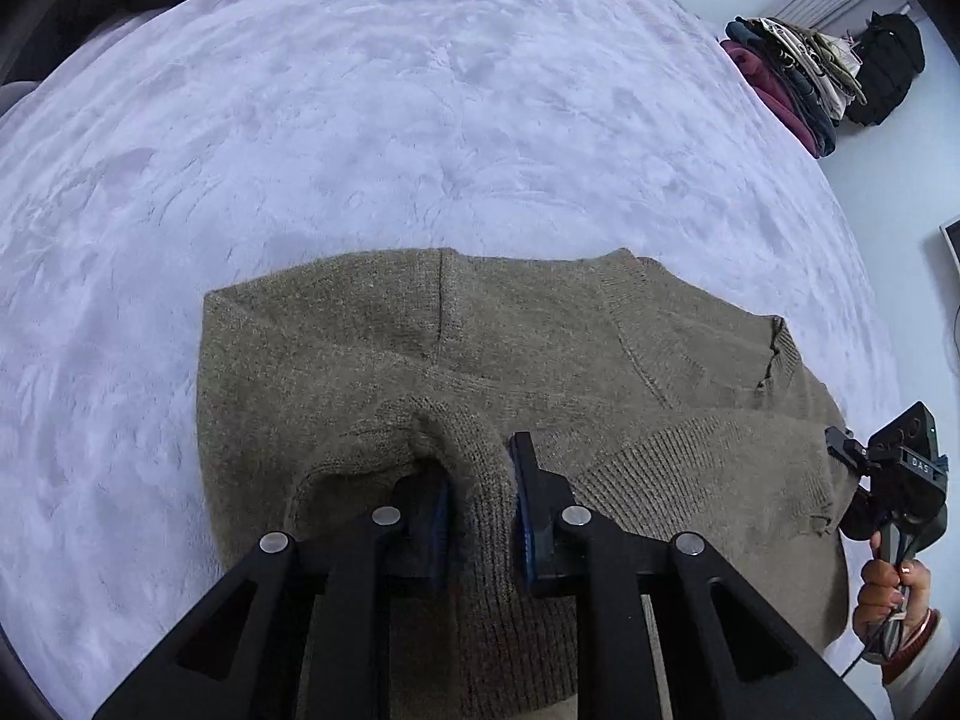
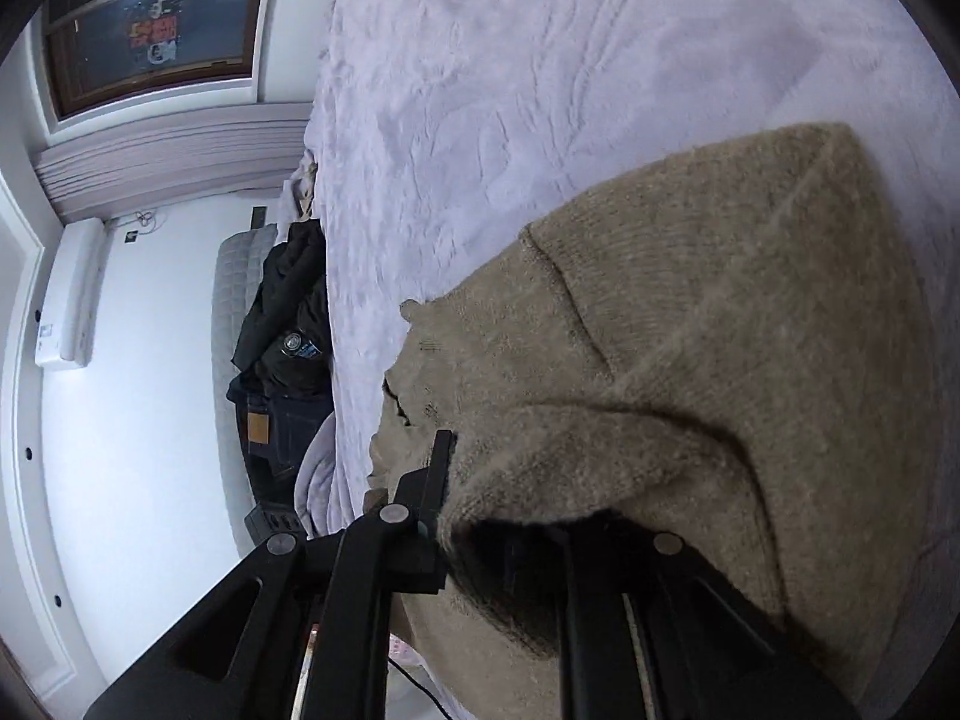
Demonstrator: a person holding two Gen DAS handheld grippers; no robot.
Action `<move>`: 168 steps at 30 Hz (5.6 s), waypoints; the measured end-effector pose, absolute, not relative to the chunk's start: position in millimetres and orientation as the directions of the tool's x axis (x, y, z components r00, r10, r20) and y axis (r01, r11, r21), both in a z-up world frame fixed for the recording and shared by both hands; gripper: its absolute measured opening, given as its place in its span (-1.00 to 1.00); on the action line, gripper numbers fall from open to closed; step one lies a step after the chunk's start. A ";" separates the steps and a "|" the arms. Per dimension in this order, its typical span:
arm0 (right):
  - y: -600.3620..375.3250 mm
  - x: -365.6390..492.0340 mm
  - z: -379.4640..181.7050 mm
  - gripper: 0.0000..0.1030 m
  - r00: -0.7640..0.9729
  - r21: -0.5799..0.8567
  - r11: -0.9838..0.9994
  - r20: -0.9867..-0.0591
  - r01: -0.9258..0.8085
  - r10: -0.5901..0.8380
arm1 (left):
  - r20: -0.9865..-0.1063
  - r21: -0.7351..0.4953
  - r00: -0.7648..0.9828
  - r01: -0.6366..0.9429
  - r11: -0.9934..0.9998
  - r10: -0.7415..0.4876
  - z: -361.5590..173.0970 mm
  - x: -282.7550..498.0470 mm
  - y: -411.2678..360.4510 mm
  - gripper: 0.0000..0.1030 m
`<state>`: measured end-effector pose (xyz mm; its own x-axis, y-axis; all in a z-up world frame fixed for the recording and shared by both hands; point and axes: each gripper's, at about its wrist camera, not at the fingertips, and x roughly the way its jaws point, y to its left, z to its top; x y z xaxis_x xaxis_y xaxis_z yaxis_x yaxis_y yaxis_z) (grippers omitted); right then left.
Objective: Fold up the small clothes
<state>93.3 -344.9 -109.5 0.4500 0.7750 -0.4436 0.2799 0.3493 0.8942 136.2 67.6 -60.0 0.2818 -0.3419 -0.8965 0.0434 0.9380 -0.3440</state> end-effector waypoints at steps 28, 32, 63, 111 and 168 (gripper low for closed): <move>-351.1 125.2 -58.9 0.13 0.531 0.919 0.336 -0.395 0.209 0.750 | -0.839 -0.340 0.443 0.027 0.940 -0.317 -6.3 178.9 62.0 0.34; -344.7 120.4 -41.1 0.13 0.479 0.871 0.466 -0.480 0.158 0.735 | -0.878 -0.228 0.414 0.077 0.971 -0.239 -3.7 165.0 68.9 0.34; -174.0 -60.6 -108.2 -0.08 0.308 0.864 0.350 -0.465 0.361 0.830 | -0.930 -0.297 0.145 0.247 0.922 -0.338 -45.2 15.4 114.7 -0.88; -329.0 -67.2 -36.3 -0.90 0.304 0.421 0.873 -0.889 0.248 0.342 | -0.968 -0.031 0.245 0.069 0.997 -0.047 -63.8 11.2 106.5 0.31; -207.6 -45.6 -18.5 0.01 0.291 0.373 0.925 -0.895 0.073 0.338 | -0.939 0.068 0.336 -0.037 0.997 0.077 -40.9 107.7 112.6 0.31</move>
